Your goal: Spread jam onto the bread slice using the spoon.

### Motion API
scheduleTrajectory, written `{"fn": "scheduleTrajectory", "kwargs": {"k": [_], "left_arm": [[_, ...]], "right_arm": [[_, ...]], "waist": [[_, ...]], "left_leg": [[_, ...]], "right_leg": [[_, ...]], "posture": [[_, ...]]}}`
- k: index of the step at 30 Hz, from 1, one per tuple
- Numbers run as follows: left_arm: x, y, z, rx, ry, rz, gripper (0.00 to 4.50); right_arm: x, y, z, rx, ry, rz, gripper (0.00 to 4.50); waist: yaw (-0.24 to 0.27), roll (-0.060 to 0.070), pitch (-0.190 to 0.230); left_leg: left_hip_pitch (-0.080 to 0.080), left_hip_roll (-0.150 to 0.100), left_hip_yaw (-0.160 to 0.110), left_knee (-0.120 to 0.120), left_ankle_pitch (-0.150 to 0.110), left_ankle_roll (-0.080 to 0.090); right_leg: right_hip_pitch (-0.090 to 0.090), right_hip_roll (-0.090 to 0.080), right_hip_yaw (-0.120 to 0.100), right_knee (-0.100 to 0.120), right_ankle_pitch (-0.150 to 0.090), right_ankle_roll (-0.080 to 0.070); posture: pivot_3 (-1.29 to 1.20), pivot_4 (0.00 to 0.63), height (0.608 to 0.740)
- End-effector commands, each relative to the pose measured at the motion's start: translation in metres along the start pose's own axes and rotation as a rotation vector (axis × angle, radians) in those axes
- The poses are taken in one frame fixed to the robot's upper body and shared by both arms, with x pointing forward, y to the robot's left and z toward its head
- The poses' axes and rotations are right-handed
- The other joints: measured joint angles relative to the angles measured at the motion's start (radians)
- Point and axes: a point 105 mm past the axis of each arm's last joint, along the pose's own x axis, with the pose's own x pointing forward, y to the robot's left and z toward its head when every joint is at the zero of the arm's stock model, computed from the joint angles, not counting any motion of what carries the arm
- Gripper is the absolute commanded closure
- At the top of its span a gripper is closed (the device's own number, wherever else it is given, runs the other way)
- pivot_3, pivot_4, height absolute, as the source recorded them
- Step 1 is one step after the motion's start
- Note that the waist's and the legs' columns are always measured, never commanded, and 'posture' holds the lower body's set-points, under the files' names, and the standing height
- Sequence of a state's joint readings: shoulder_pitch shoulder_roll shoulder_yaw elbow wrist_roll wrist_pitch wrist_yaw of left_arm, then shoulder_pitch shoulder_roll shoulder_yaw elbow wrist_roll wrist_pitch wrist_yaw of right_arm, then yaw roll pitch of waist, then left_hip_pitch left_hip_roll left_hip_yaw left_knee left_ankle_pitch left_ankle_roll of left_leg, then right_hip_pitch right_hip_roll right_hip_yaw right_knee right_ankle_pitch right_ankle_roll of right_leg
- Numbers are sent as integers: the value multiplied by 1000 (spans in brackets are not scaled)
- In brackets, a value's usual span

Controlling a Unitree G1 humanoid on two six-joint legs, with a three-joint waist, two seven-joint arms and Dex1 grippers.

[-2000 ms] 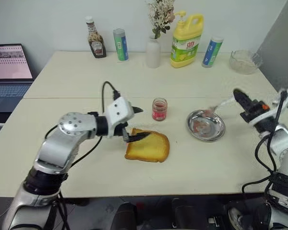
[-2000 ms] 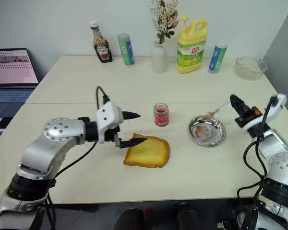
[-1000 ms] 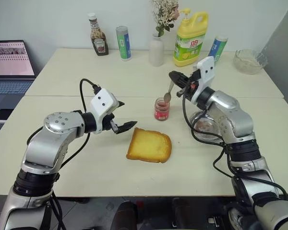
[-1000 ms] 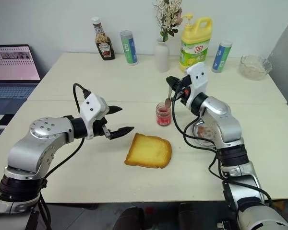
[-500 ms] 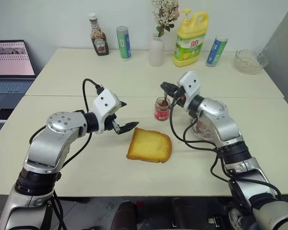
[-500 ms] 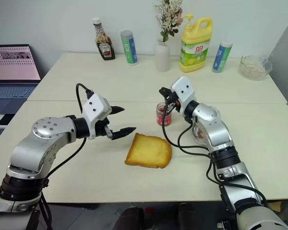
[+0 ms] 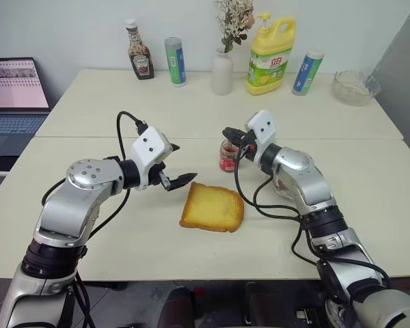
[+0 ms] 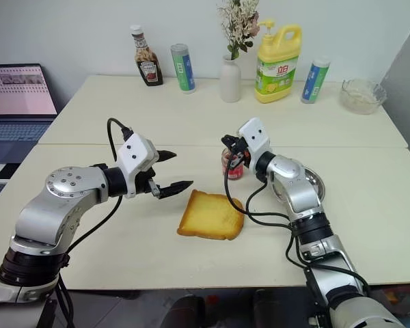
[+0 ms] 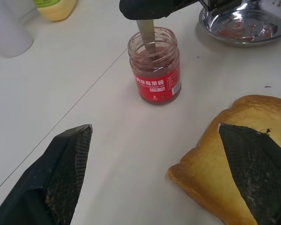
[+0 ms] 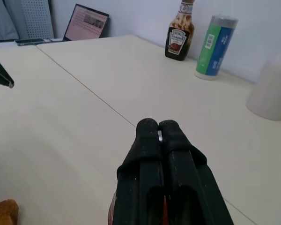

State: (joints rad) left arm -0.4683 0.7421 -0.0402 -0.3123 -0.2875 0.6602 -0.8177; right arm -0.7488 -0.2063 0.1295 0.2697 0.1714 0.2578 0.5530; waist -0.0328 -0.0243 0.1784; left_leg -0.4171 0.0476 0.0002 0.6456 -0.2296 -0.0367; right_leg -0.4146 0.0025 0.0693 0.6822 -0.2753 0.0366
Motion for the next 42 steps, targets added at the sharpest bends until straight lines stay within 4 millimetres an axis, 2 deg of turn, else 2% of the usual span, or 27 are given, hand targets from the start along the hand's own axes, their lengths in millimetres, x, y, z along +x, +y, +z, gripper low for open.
{"fn": "scheduleTrajectory", "kwargs": {"k": [1, 13, 20, 33, 42], "left_arm": [[-1, 2, 9, 48, -24, 13, 0], [-1, 0, 7, 52, -21, 12, 0], [1, 1, 7, 57, -22, 11, 0], [2, 2, 6, 68, -17, 10, 0], [2, 2, 6, 75, -16, 9, 0]], "right_arm": [[-3, -5, 9, 110, -40, -43, 4479], [-7, -21, 23, 459, -107, -128, 4479], [-10, -30, 30, 568, -137, -157, 4479], [-13, -40, 44, 655, -190, -181, 4479], [-15, -44, 47, 656, -197, -186, 4479]], "waist": [[0, 0, 0], [0, 0, 0], [-1, 0, 0], [-2, 0, 0], [-2, 0, 0]], "left_leg": [[0, 0, 0, 0, 0, 0], [0, 0, 0, 0, 0, 0], [0, 0, 0, 0, 0, 0], [0, 0, 0, 0, 0, 0], [0, 0, 0, -1, 0, 0]], "right_leg": [[0, 0, 0, 0, 0, 0], [0, 0, 0, 0, 0, 0], [0, 0, 0, 0, 0, 0], [0, 0, 0, 0, 0, 0], [0, 0, 0, 0, 0, 0]], "posture": [[0, 150, 740], [0, 150, 740], [0, 150, 740], [0, 150, 740], [0, 150, 740]]}}
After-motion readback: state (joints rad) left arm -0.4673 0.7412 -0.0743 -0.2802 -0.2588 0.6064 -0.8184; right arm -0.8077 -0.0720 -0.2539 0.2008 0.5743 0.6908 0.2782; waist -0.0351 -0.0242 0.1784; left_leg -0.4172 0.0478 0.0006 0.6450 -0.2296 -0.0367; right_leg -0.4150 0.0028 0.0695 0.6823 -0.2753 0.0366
